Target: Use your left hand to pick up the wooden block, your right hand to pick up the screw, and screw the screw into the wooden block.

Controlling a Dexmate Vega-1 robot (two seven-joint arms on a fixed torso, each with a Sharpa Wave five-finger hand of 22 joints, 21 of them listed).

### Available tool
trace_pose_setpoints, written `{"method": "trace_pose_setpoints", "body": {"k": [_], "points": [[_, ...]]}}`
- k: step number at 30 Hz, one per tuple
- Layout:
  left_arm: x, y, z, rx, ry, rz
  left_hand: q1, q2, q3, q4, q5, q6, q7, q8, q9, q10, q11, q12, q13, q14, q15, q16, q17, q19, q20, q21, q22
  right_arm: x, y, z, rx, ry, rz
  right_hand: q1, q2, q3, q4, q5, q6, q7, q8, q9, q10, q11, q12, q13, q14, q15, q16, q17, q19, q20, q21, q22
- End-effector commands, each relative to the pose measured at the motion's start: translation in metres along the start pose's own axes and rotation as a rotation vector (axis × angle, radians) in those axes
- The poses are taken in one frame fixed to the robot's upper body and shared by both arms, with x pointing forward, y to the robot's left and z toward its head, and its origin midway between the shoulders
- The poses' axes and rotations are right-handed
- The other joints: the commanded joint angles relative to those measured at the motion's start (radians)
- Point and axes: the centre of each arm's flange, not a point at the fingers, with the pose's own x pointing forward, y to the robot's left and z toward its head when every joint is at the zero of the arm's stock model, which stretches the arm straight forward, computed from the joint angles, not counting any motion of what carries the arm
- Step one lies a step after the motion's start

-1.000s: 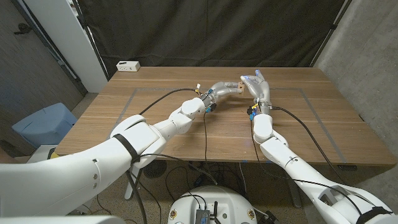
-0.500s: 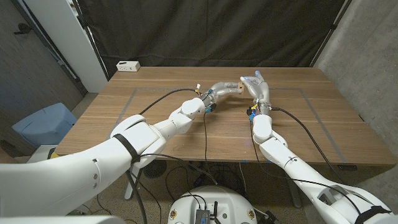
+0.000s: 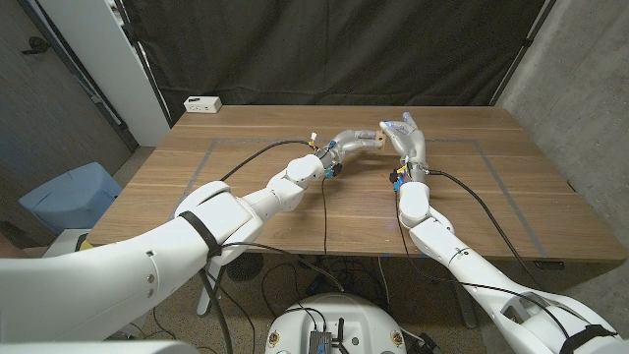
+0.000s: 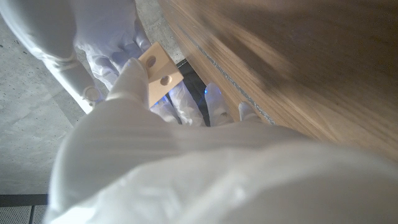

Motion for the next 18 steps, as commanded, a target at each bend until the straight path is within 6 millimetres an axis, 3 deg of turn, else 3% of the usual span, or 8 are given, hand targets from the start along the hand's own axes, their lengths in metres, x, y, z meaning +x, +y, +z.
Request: {"method": "trace_pose_setpoints", "body": {"k": [1, 18], "points": [[-0.0008, 0.0014, 0.0006, 0.002, -0.006, 0.0, 0.001, 0.007, 0.001, 0.005, 0.003, 0.008, 0.003, 0.009, 0.004, -0.003, 0.0, 0.002, 0.001, -0.004, 0.0, 0.004, 0.002, -0.002, 0.0, 0.002, 0.005, -0.0026, 0.0017, -0.001, -0.005, -0.009, 0.007, 0.003, 0.011, 0.0, 0.005, 0.006, 0.018, -0.007, 0.007, 0.003, 0.012, 0.002, -0.004, 0.004, 0.005, -0.003, 0.0, 0.006, 0.003, -0.006, -0.002, 0.002], [-0.0021, 0.0017, 0.0007, 0.003, -0.014, 0.001, 0.0, 0.008, 0.001, 0.006, 0.004, 0.008, 0.004, 0.009, 0.004, -0.001, 0.0, 0.003, 0.002, -0.004, 0.0, 0.004, 0.002, -0.002, -0.001, 0.002, 0.005, -0.0062, 0.0036, -0.0038, -0.02, -0.013, 0.022, 0.005, 0.012, 0.0, 0.004, 0.006, 0.023, -0.008, 0.011, 0.004, 0.014, 0.0, -0.004, 0.004, 0.006, -0.007, -0.001, 0.006, 0.004, -0.007, -0.002, 0.002]]}}
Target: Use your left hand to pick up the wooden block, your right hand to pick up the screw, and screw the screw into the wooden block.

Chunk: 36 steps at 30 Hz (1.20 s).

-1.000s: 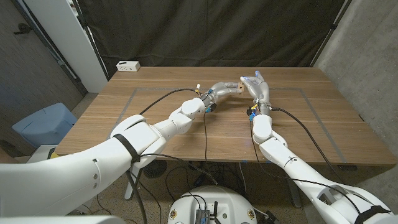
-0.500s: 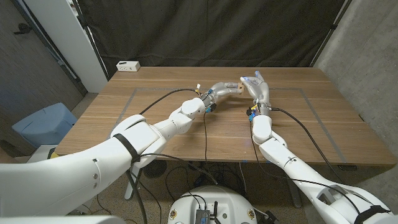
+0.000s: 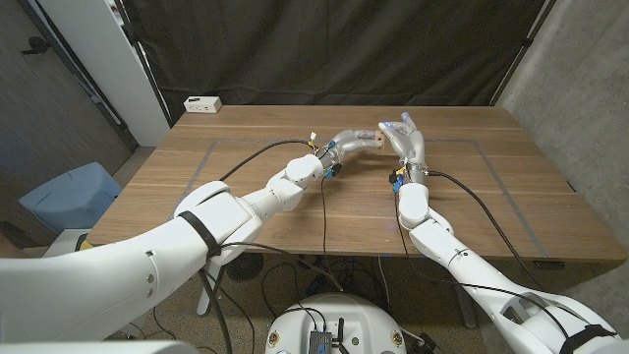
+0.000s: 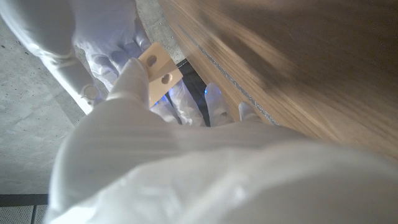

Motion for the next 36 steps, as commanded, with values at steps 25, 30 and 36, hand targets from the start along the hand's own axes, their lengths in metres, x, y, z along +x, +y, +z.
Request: {"method": "trace_pose_setpoints", "body": {"k": [25, 30, 36], "points": [[0.0041, 0.0025, -0.0049, -0.015, 0.056, 0.005, 0.001, 0.008, 0.0, 0.005, 0.004, 0.008, 0.005, 0.008, 0.004, -0.006, 0.001, 0.001, 0.001, -0.005, 0.0, 0.004, 0.002, -0.002, -0.002, 0.003, 0.005, 0.0006, -0.0001, -0.0034, -0.06, -0.024, 0.02, 0.006, 0.011, -0.001, 0.005, 0.007, 0.015, -0.015, 0.009, 0.004, 0.008, -0.003, -0.005, 0.004, 0.003, -0.016, -0.004, 0.002, 0.0, -0.005, -0.004, 0.002], [0.0058, 0.0038, -0.006, -0.018, 0.076, 0.006, 0.001, 0.008, 0.0, 0.005, 0.004, 0.008, 0.006, 0.008, 0.004, -0.006, 0.001, 0.001, 0.001, -0.005, 0.0, 0.004, 0.002, -0.002, -0.003, 0.003, 0.005, 0.0016, -0.0002, -0.0034, -0.074, -0.03, 0.019, 0.007, 0.011, -0.001, 0.005, 0.008, 0.014, -0.015, 0.01, 0.004, 0.008, -0.004, -0.006, 0.004, 0.003, -0.016, -0.005, 0.002, -0.001, -0.005, -0.004, 0.002], [0.0082, 0.0044, -0.0064, -0.021, 0.095, 0.008, -0.001, 0.008, -0.001, 0.006, 0.004, 0.008, 0.009, 0.008, 0.004, -0.004, 0.002, 0.002, 0.002, -0.005, 0.001, 0.004, 0.002, -0.002, -0.002, 0.003, 0.005, 0.0038, -0.0003, -0.0039, -0.086, -0.033, 0.019, 0.007, 0.011, -0.001, 0.005, 0.008, 0.012, -0.016, 0.01, 0.004, 0.008, -0.006, -0.006, 0.005, 0.003, -0.017, -0.005, 0.002, -0.001, -0.004, -0.004, 0.002]]}}
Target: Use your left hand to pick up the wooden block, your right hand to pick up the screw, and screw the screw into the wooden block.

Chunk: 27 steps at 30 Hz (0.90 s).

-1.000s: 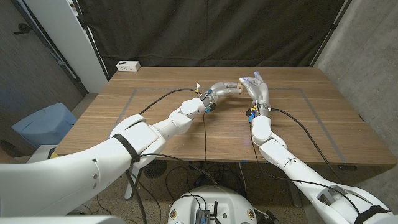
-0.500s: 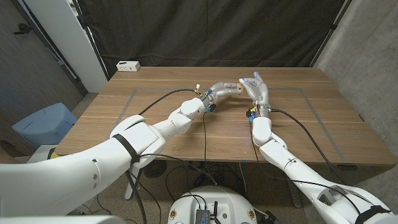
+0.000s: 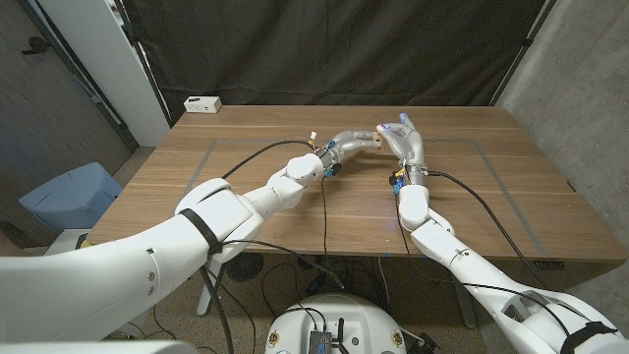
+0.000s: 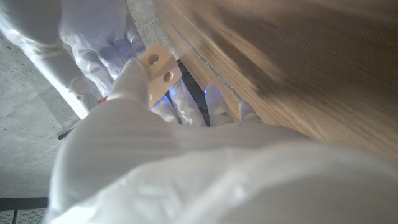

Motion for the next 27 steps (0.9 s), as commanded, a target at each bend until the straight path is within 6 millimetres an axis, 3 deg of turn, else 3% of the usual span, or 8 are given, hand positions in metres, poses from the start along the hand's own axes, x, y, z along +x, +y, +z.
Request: {"method": "trace_pose_setpoints", "body": {"k": [1, 27], "points": [[0.004, 0.0016, -0.002, -0.003, 0.043, 0.002, 0.0, 0.007, 0.003, 0.006, 0.003, 0.004, 0.002, 0.005, 0.004, -0.004, 0.002, 0.002, 0.002, -0.005, 0.001, 0.004, 0.002, -0.002, -0.001, 0.003, 0.005, 0.0041, -0.0006, -0.0007, -0.027, -0.009, -0.001, 0.002, 0.006, 0.002, 0.006, 0.008, 0.012, -0.015, 0.006, 0.004, 0.008, -0.006, -0.006, 0.005, 0.0, -0.015, -0.001, 0.002, -0.001, -0.004, -0.004, 0.002], [0.0052, 0.0025, 0.0054, 0.047, 0.022, -0.029, -0.003, 0.006, 0.0, 0.007, 0.003, 0.004, 0.003, 0.006, 0.004, -0.01, 0.003, 0.0, 0.002, -0.007, 0.009, 0.004, 0.002, -0.003, 0.003, 0.002, 0.005, 0.0082, -0.0101, 0.0047, -0.055, -0.029, -0.02, 0.003, 0.006, 0.001, 0.006, 0.009, 0.003, -0.014, 0.005, 0.003, 0.006, -0.001, -0.009, 0.005, -0.003, -0.011, -0.003, 0.002, -0.002, -0.004, -0.004, 0.002]]}}
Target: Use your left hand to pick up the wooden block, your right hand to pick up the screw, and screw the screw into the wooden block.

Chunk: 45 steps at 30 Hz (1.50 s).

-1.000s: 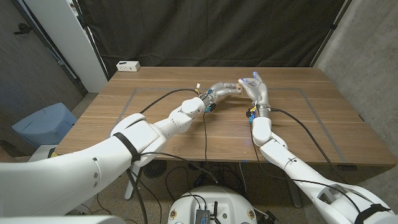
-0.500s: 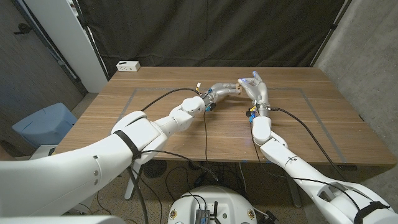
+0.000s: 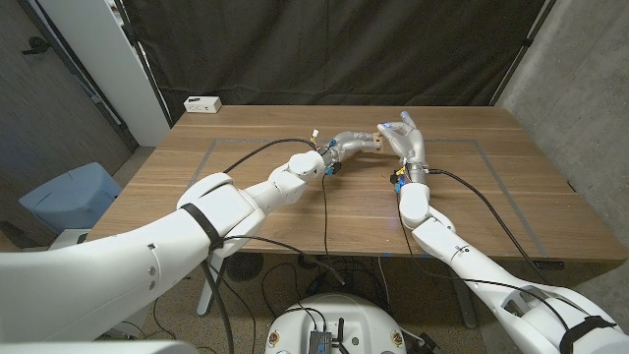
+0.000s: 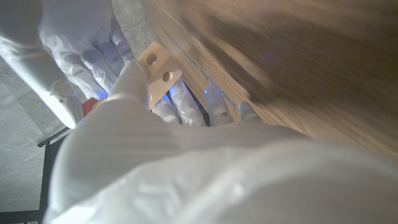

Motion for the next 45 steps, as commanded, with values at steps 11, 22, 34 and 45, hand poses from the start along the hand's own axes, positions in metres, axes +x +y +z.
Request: {"method": "trace_pose_setpoints", "body": {"k": [11, 22, 34, 45], "points": [[-0.011, 0.0, 0.01, 0.083, -0.112, -0.043, -0.001, 0.004, 0.001, 0.005, 0.007, 0.003, 0.0, 0.007, 0.004, -0.009, -0.002, 0.0, 0.003, -0.004, 0.006, 0.004, 0.004, -0.004, 0.006, 0.002, 0.005, 0.0, -0.011, 0.012, -0.07, -0.044, -0.009, 0.003, 0.005, -0.003, 0.004, 0.004, 0.002, -0.013, 0.006, 0.002, 0.0, 0.008, -0.001, 0.005, -0.003, -0.009, -0.004, 0.002, -0.003, -0.003, -0.004, 0.002], [-0.019, 0.0, 0.007, 0.089, -0.127, -0.044, -0.003, 0.003, 0.0, 0.006, 0.007, 0.004, 0.002, 0.008, 0.004, -0.008, -0.002, 0.001, 0.003, -0.006, 0.006, 0.003, 0.004, -0.005, 0.007, 0.002, 0.005, -0.003, -0.018, 0.018, -0.111, -0.065, -0.009, 0.003, 0.004, -0.004, 0.004, 0.004, 0.0, -0.013, 0.003, -0.005, 0.002, 0.013, -0.001, 0.005, -0.002, -0.006, -0.004, 0.002, -0.002, 0.0, -0.004, 0.002], [-0.022, 0.0, 0.005, 0.092, -0.116, -0.043, -0.004, 0.003, -0.001, 0.006, 0.007, 0.004, 0.003, 0.008, 0.004, -0.008, -0.002, 0.001, 0.003, -0.004, 0.008, 0.004, 0.004, -0.004, 0.006, 0.002, 0.005, -0.005, -0.031, 0.035, -0.172, -0.089, 0.009, 0.002, 0.004, -0.006, 0.004, 0.004, -0.005, -0.017, -0.002, -0.012, 0.007, 0.019, 0.0, 0.005, -0.001, 0.0, -0.004, 0.002, -0.002, 0.007, -0.004, 0.002], [-0.018, -0.001, 0.008, 0.106, -0.108, -0.054, -0.003, 0.002, -0.001, 0.005, 0.008, 0.006, 0.005, 0.009, 0.004, -0.007, -0.002, 0.001, 0.003, -0.005, 0.009, 0.004, 0.004, -0.003, 0.009, 0.003, 0.005, -0.005, -0.035, 0.047, -0.226, -0.123, 0.022, 0.0, 0.003, -0.008, 0.005, 0.004, -0.01, -0.018, -0.007, -0.018, 0.008, 0.022, 0.0, 0.005, -0.001, 0.006, -0.005, 0.002, -0.002, 0.009, -0.004, 0.002]]}}
